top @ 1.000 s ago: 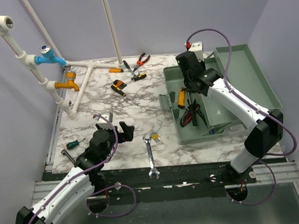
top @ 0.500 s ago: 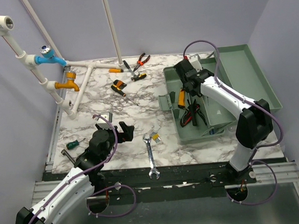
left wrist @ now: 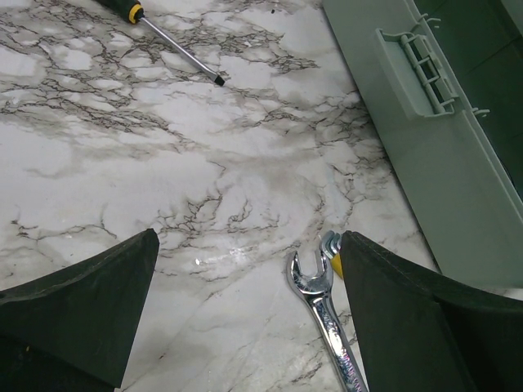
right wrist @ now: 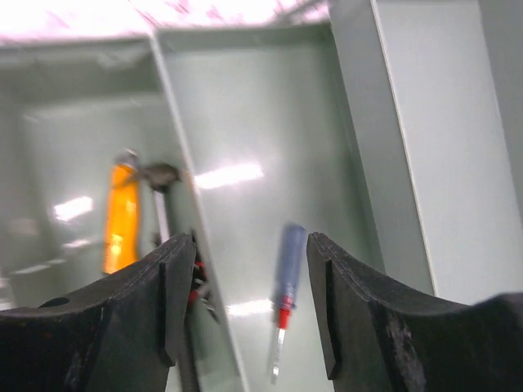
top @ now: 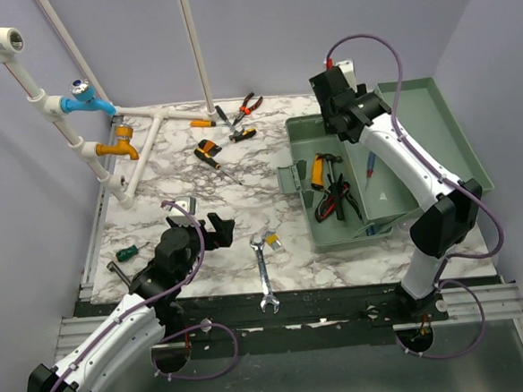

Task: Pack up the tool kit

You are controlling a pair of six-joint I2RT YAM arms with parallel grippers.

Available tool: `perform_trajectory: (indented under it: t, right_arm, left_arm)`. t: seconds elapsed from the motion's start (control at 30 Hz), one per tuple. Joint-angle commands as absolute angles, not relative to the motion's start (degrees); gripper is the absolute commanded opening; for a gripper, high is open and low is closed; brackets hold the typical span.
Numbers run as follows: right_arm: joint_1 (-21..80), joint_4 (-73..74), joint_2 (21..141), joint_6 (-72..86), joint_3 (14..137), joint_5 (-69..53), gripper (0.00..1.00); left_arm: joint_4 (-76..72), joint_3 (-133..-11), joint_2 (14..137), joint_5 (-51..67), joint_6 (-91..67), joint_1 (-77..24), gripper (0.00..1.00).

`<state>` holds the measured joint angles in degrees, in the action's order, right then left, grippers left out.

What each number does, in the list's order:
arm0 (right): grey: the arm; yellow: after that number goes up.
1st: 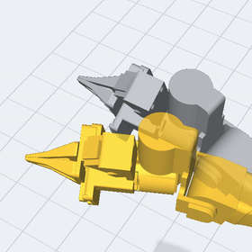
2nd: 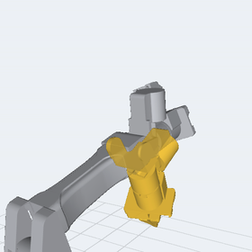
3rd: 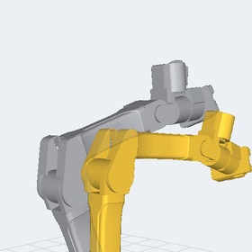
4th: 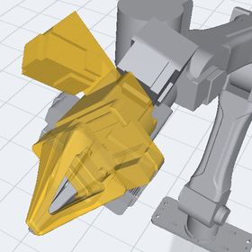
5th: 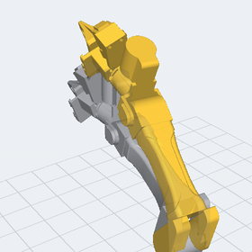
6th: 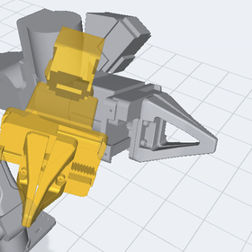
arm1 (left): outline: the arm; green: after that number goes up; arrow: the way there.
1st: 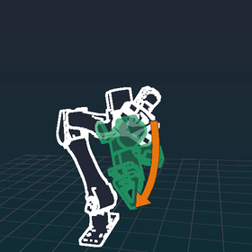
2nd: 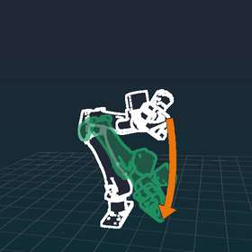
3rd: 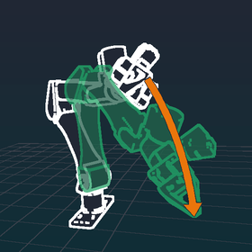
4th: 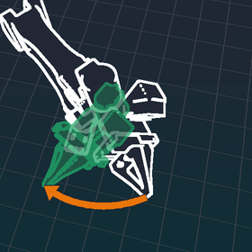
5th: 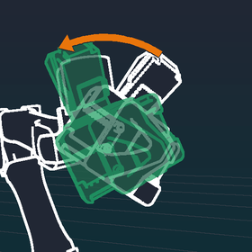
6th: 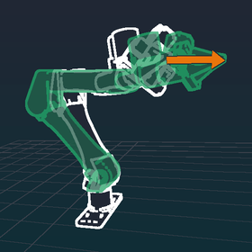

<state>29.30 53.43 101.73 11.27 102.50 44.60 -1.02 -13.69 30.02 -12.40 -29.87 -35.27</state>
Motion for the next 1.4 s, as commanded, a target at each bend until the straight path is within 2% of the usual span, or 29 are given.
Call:
perform_trajectory:
  t: [0.0,0.1,0.33,0.5,0.57,0.97,1.07,1.23,1.3,1.37]
  right_arm:
    - [29.6,50.5,101.5,13.0,108.5,30.0,0.68]
    - [29.6,47.0,101.7,16.3,108.5,24.1,0.73]
    - [32.2,34.0,102.4,24.5,104.5,7.2,0.77]
    - [34.6,28.6,107.2,31.8,106.3,4.0,0.79]
    - [35.3,28.3,111.0,35.2,109.1,3.0,0.75]
    - [38.1,41.6,133.5,63.0,132.6,26.7,0.76]
    - [38.0,34.0,136.5,58.2,132.7,27.8,0.77]
    - [37.8,12.8,139.6,46.1,127.2,24.1,0.77]
    - [37.5,5.6,141.3,42.6,126.1,20.7,0.73]
    - [37.4,1.2,143.6,42.7,127.2,20.0,0.64]
  left_arm:
    - [-1.3,-13.7,29.8,-13.2,-30.1,-35.2,0.94]
    - [-1.2,-13.7,29.8,-13.5,-30.2,-35.2,0.94]
    - [-1.2,-13.7,29.9,-14.2,-30.2,-35.2,0.94]
    - [-0.9,-13.7,29.6,-14.7,-30.4,-35.2,0.94]
    - [-1.0,-13.6,29.5,-14.9,-30.4,-35.2,0.94]
    - [-0.1,-13.8,28.7,-17.2,-31.5,-35.2,0.94]
    - [1.2,-13.5,27.9,-17.6,-31.8,-35.2,0.94]
    - [1.1,-13.0,26.7,-17.4,-31.9,-35.2,0.94]
    - [1.0,-12.9,26.6,-17.2,-31.9,-35.2,0.94]
    - [0.9,-12.9,26.8,-17.2,-31.9,-35.2,0.94]
